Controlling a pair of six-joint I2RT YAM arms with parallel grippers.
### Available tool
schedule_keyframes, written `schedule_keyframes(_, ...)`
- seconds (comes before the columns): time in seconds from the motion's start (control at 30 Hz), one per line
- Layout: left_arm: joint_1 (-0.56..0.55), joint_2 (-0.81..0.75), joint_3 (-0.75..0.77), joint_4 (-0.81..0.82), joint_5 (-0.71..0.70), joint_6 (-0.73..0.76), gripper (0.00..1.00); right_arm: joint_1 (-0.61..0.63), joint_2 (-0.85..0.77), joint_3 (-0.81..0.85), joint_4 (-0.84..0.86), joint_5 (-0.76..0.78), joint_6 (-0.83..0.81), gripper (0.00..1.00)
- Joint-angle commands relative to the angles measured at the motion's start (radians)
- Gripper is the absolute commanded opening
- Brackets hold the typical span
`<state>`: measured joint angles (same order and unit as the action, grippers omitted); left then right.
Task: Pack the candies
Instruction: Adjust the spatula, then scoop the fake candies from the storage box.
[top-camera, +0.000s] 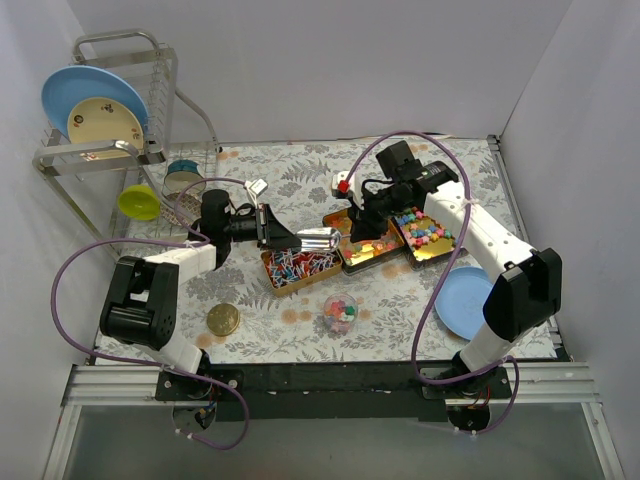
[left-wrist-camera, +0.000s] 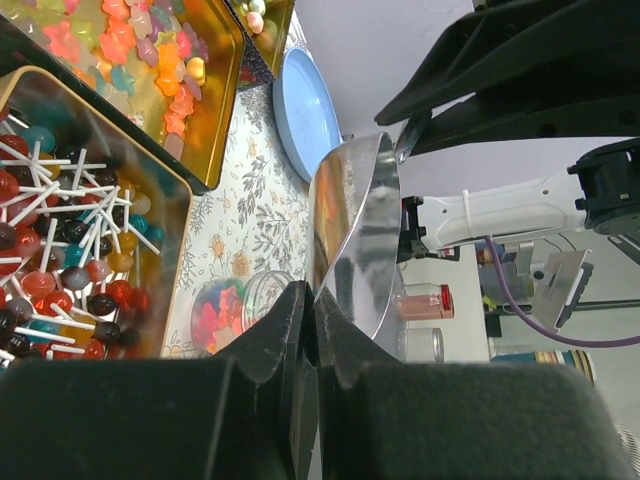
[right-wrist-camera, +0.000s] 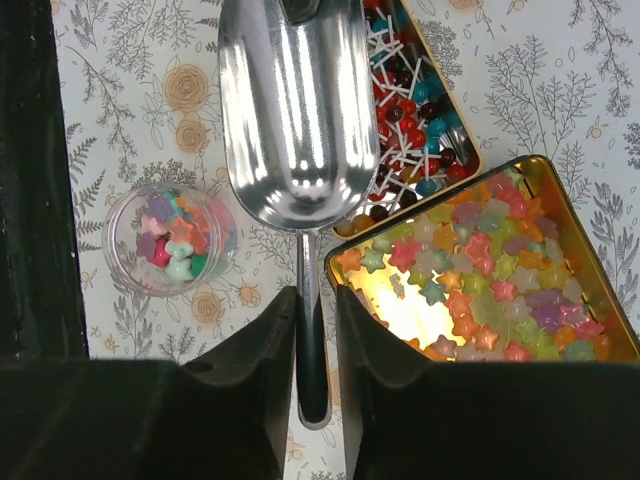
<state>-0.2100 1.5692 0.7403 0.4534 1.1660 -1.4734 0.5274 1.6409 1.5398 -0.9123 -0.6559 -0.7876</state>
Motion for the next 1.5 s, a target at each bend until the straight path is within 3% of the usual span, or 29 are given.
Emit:
schedule_keyframes(0.0, 0.008, -0.028, -0.009, 0.018, 0.014, 0.005, 0.00, 0.005, 0.008, 0.017, 0.033, -0.024, 0.011, 0.26)
schedule_keyframes(0.1, 0.011, -0.026, -0.001, -0.011, -0.014, 0.028, 0.00, 0.008, 0.011, 0.037, 0.027, -0.034, 0.007, 0.19)
schedule_keyframes(0.2, 0.024, -0.035, 0.040, -0.166, -0.097, 0.096, 0.32, 0.009, 0.020, 0.084, -0.017, -0.015, -0.065, 0.03)
schedule_keyframes(0.27, 0.047, -0.069, 0.086, -0.336, -0.193, 0.154, 0.46, 0.010, 0.049, 0.168, -0.100, 0.047, -0.131, 0.01)
schedule_keyframes(0.37, 0.061, -0.149, 0.096, -0.519, -0.317, 0.248, 0.51, 0.013, 0.129, 0.287, -0.215, 0.149, -0.290, 0.01)
schedule_keyframes(0.5, 0.061, -0.230, 0.053, -0.677, -0.459, 0.234, 0.59, 0.051, 0.250, 0.527, -0.397, 0.297, -0.455, 0.01)
schedule_keyframes(0.57, 0.061, -0.256, 0.025, -0.722, -0.468, 0.200, 0.55, 0.092, 0.252, 0.510, -0.396, 0.415, -0.573, 0.01)
schedule_keyframes(0.67, 0.063, -0.323, -0.059, -0.710, -0.495, 0.165, 0.37, 0.153, 0.254, 0.454, -0.398, 0.550, -0.671, 0.01)
schedule_keyframes(0.7, 0.063, -0.336, -0.085, -0.714, -0.532, 0.160, 0.16, 0.164, 0.255, 0.447, -0.396, 0.568, -0.682, 0.01)
schedule_keyframes(0.77, 0.069, -0.356, -0.108, -0.734, -0.568, 0.159, 0.00, 0.201, 0.269, 0.441, -0.396, 0.630, -0.691, 0.01)
schedule_keyframes(1.03, 0.104, -0.365, -0.189, -0.782, -0.713, 0.119, 0.00, 0.293, 0.382, 0.514, -0.398, 0.860, -0.622, 0.01)
schedule_keyframes(1.47, 0.104, -0.282, -0.239, -0.702, -0.718, 0.117, 0.00, 0.394, 0.485, 0.605, -0.395, 1.121, -0.542, 0.01)
